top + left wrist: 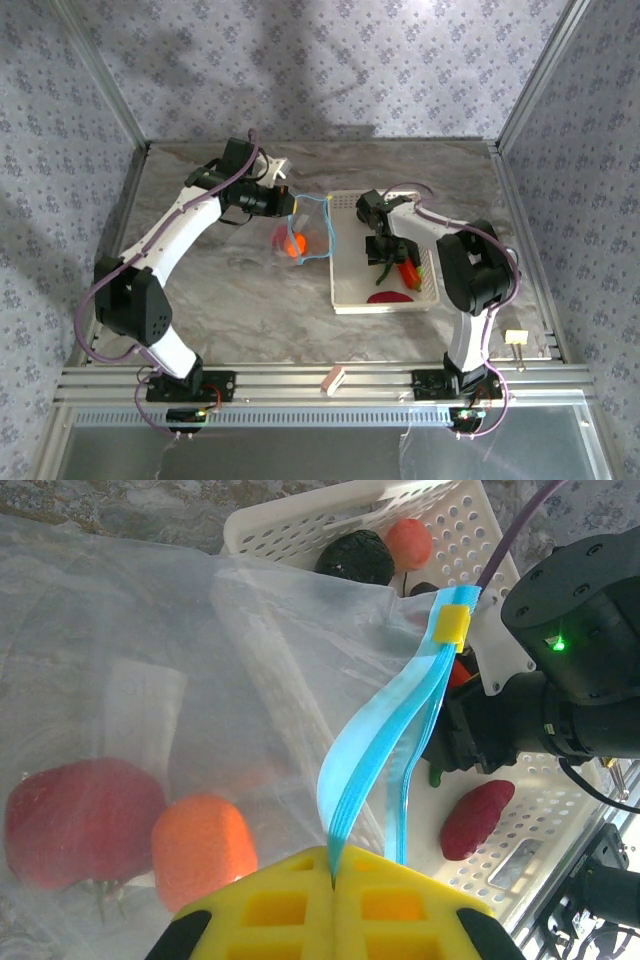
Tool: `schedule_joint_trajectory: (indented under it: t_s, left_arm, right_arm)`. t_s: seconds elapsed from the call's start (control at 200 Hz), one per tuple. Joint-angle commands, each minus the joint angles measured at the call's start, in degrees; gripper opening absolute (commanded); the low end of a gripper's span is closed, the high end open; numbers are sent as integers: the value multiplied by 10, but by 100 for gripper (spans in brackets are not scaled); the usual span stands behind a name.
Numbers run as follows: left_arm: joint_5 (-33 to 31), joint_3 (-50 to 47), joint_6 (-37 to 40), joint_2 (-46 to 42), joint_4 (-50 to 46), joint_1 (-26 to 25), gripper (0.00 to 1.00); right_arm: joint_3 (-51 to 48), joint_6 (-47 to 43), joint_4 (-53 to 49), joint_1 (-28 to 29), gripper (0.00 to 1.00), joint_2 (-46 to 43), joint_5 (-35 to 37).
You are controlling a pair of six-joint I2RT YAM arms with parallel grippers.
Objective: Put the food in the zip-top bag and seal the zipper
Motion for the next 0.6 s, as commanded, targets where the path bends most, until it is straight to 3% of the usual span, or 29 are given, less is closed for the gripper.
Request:
schedule_joint_trajectory:
  t_s: [0.0,0.31,0.595]
  left_arm:
    - [11,4,4,9,4,4,0]
    - [9,8,7,13,-2,4,0]
    - [9,12,8,19,-1,5,0]
  right_arm:
    - [2,12,7,-5,42,15,3]
    - [4,14,18,-7,13,-3,9]
    - [8,-6,4,-6,7,-113,0]
